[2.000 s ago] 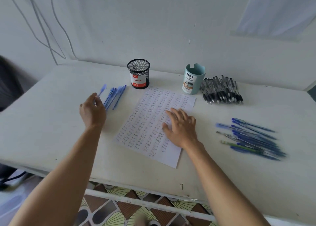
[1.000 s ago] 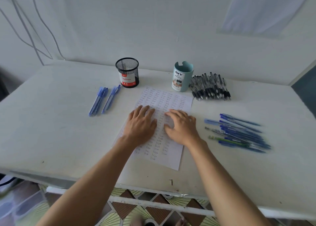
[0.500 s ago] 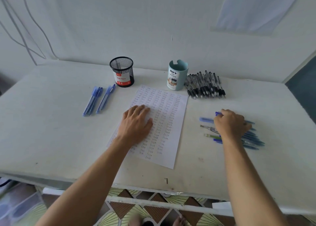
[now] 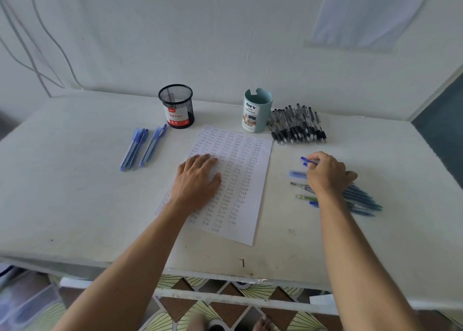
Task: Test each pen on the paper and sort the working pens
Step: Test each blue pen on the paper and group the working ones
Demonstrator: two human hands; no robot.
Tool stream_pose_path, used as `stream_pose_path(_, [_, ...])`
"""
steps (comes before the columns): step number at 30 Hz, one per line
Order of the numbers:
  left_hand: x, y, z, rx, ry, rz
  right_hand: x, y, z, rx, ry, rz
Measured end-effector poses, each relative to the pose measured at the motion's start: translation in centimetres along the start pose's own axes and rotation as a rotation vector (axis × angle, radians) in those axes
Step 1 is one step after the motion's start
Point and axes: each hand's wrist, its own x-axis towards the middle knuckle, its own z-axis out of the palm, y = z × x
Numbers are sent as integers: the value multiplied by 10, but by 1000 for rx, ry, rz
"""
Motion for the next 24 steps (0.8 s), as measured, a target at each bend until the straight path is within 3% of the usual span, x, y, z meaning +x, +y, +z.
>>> stream_pose_path(7, [1, -1, 0, -13, 0, -2, 2, -9, -1, 105, 48, -1])
stream_pose_path(12, [0, -1, 0, -23, -3, -8, -8, -38, -14, 148, 108, -181])
stream_pose_path(20, [1, -3, 1, -42, -3, -11, -59, -95, 9, 319, -349, -356])
stream_pose_path(24, [1, -5, 3, -53, 12, -20, -78, -103, 26, 314, -349, -327])
